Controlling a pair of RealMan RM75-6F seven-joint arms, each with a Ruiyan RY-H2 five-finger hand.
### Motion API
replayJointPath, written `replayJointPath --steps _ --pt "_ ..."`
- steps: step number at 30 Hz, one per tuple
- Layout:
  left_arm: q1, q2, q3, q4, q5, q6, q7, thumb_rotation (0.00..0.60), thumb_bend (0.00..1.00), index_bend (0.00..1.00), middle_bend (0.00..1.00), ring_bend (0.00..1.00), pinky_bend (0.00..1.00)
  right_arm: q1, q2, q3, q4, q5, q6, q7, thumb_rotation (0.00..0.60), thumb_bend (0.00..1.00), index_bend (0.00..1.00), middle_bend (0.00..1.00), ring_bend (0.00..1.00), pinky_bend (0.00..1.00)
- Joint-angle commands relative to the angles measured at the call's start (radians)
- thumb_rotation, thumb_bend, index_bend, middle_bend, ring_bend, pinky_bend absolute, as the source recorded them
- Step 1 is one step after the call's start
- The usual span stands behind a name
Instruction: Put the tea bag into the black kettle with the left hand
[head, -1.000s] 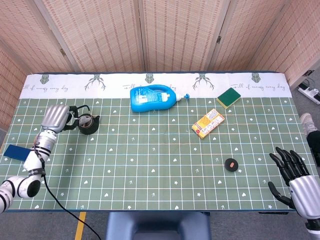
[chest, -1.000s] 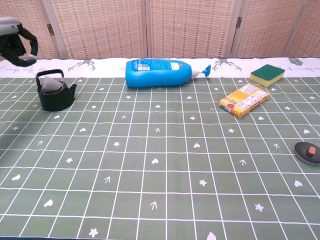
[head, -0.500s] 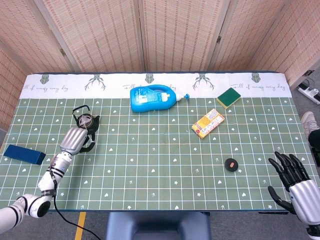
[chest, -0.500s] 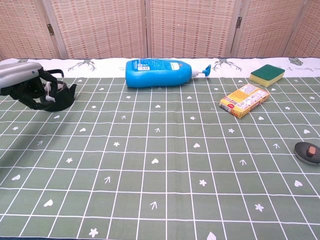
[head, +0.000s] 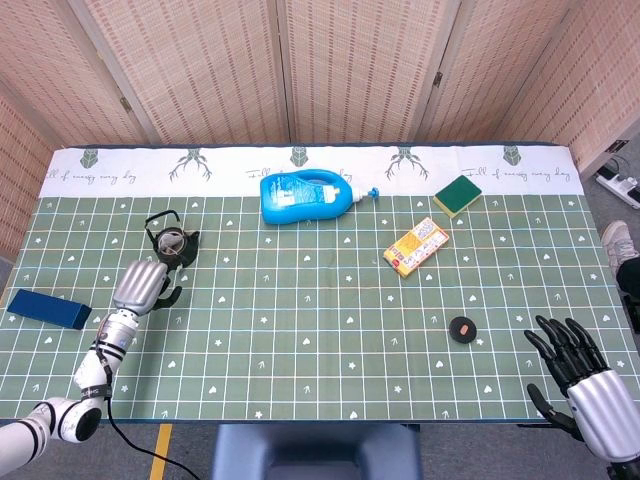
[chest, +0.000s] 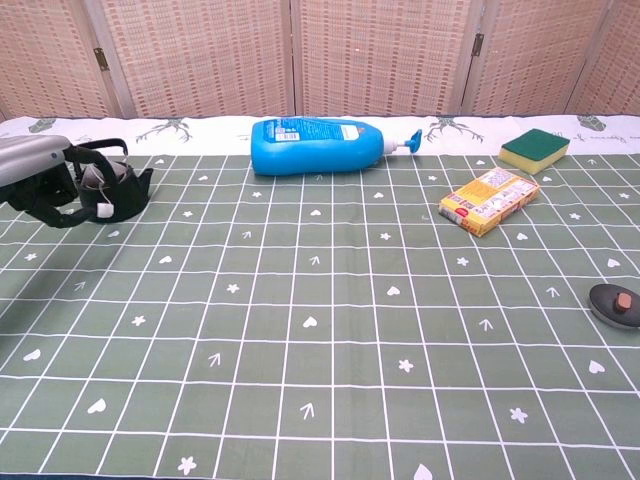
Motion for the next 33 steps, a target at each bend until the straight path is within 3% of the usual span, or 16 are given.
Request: replayJointPath --steps 1,4,12,22,33 --pt "0.005 0.01 -0.001 -0.005 -0.003 -0.011 -0.007 0.6 0.27 0.09 1.0 1.0 1.0 0.001 0.0 0.003 0.0 0.006 -0.001 0.005 0.6 0.42 0.0 0.0 0.0 0.0" --pt "0.009 0.027 0.002 -0.025 0.006 -0.014 -0.011 0.6 0.2 0.08 1.0 1.0 1.0 0.003 0.0 0.003 -0.001 0.008 -0.005 0.004 0.6 0.42 0.0 0.0 0.0 0.0" --pt "0.014 0.103 -0.02 -0.108 -0.012 -0.031 -0.025 0.6 0.19 0.1 1.0 1.0 1.0 0.004 0.0 0.002 -0.006 0.006 -0.011 -0.005 0.6 0.42 0.0 0.0 0.0 0.0" --pt "-0.082 0.233 -0.014 -0.203 -0.299 -0.276 0.231 0.6 0.2 0.06 1.0 1.0 1.0 0.011 0.003 0.004 -0.013 0.019 -0.028 -0.003 0.6 0.42 0.0 0.0 0.0 0.0" --pt "-0.173 0.203 -0.01 -0.162 -0.478 -0.264 0.412 0.6 0.2 0.07 1.0 1.0 1.0 0.021 0.01 0.013 -0.022 0.049 -0.049 0.011 0.6 0.42 0.0 0.0 0.0 0.0"
